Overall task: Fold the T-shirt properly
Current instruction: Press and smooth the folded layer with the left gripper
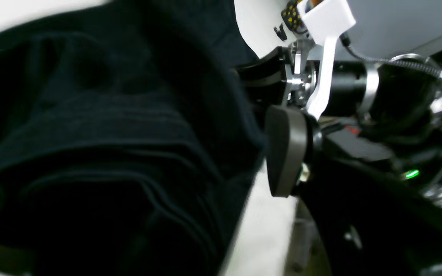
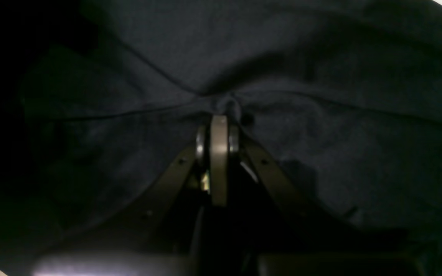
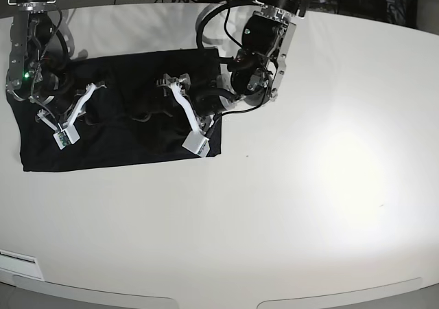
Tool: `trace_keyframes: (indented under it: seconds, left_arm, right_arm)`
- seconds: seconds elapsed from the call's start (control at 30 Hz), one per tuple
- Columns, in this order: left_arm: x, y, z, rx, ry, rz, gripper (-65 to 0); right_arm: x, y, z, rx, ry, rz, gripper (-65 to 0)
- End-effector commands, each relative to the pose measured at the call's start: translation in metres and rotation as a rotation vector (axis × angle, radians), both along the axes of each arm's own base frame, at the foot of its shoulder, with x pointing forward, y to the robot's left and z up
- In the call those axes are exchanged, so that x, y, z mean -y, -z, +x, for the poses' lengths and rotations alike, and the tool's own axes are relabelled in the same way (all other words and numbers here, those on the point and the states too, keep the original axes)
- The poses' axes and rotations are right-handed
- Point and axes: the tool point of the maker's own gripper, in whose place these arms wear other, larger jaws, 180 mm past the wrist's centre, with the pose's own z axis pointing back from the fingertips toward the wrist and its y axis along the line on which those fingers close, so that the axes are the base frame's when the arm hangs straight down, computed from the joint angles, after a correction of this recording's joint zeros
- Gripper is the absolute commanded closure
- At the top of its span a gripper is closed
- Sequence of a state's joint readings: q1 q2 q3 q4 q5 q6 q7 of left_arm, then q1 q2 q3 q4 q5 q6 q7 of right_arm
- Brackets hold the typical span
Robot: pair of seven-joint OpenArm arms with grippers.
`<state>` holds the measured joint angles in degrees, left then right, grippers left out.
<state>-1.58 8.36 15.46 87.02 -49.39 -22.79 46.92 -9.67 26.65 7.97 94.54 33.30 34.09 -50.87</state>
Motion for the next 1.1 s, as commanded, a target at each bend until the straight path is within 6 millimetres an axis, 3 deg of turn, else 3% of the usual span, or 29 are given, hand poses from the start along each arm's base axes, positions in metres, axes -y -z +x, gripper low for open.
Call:
trace_keyframes:
  seconds: [0.0,0.07,0.13,0.27,0.33,0.4,0.47,0.57,0.67,0.83,0.9,0.97,1.07]
  left_arm:
    - [0.006,-0.027,0.004,0.051,0.01,-0.07,-37.7]
    - [0.007,-0.025,0.004,0.117,0.025,-0.03,-37.7]
    - [-0.002,-0.012,0.018,0.177,-0.043,0.076,-37.7]
    - [-0.001,-0.022,0.026,0.139,-0.106,0.009,-37.7]
    - [0.005,-0.027,0.016,0.116,-0.047,-0.023,-37.7]
    - [0.013,-0.035,0.0,0.2,0.051,-0.047,-37.7]
    - [0.012,-0.033,0.004,0.255,0.043,-0.01,-37.7]
    - [0.017,-0.046,-0.008,0.245,0.098,-0.104,-37.7]
    - [0.009,-0.027,0.007,0.215,0.02,0.023,-37.7]
    - [0.007,-0.027,0.014,0.234,-0.016,0.037,-37.7]
    - [0.016,-0.047,-0.004,0.19,0.067,-0.105,-37.7]
    - [0.027,-0.068,-0.033,0.262,0.219,-0.216,-37.7]
    - [0.03,-0.054,-0.035,0.313,0.236,-0.123,-37.7]
  right_arm:
    - [0.005,-0.001,-0.003,-0.017,-0.013,-0.031,0.0]
    - [0.006,0.0,-0.003,-0.02,-0.013,-0.032,0.0]
    - [0.007,0.002,-0.006,-0.039,-0.015,-0.041,0.0]
    - [0.005,0.002,-0.007,-0.042,-0.015,-0.03,0.0]
    - [0.002,0.0,-0.006,-0.038,-0.011,-0.006,0.0]
    - [0.0,-0.001,-0.006,-0.037,-0.011,0.008,0.0]
    - [0.0,-0.001,-0.006,-0.038,-0.012,0.007,0.0]
    - [0.0,-0.001,-0.006,-0.037,-0.012,0.006,0.0]
    - [0.001,-0.001,-0.006,-0.038,-0.012,0.005,0.0]
    - [0.001,0.0,-0.007,-0.045,-0.011,0.001,0.0]
    - [0.001,0.0,-0.007,-0.046,-0.011,0.0,0.0]
    - [0.001,0.0,-0.007,-0.046,-0.012,0.0,0.0]
    - [0.002,0.0,-0.008,-0.051,-0.014,-0.002,0.0]
